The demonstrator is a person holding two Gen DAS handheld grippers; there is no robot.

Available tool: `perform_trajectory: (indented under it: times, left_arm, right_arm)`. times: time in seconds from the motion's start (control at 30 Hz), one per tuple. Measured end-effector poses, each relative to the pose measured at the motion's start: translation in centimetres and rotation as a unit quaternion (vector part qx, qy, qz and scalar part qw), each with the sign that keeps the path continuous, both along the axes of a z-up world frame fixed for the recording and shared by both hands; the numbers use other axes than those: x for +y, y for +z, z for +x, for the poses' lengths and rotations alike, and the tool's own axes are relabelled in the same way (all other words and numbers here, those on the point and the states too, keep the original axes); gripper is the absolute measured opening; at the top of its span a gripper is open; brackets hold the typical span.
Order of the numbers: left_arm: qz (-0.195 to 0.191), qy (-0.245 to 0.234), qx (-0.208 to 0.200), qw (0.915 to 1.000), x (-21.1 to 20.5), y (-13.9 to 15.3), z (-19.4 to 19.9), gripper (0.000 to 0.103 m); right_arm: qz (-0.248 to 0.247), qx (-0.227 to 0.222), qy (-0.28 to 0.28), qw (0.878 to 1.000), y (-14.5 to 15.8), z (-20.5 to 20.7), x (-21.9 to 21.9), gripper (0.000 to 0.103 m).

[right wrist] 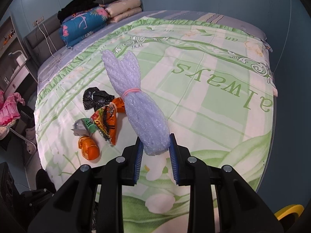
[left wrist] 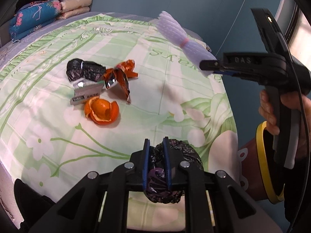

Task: Collect trash
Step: 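Lift the black bag and foam net and carry them over the bin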

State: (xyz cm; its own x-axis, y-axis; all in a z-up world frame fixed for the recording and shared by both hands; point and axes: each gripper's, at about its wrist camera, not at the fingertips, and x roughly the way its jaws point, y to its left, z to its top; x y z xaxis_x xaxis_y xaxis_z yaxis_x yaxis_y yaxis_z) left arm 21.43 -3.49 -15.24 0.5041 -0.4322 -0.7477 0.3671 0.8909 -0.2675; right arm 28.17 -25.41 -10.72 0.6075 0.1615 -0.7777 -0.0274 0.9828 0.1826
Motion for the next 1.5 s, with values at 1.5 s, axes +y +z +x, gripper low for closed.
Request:
perform_trajectory:
  times: [1.5]
  left_arm:
    - [-0.052,-0.083,-0.236,0.9668,-11.1,18.0,-11.3,0.013]
  right_arm:
    - [0.052,-0.106,-0.189,0.975,8.8,-28.9,-14.0,0.026]
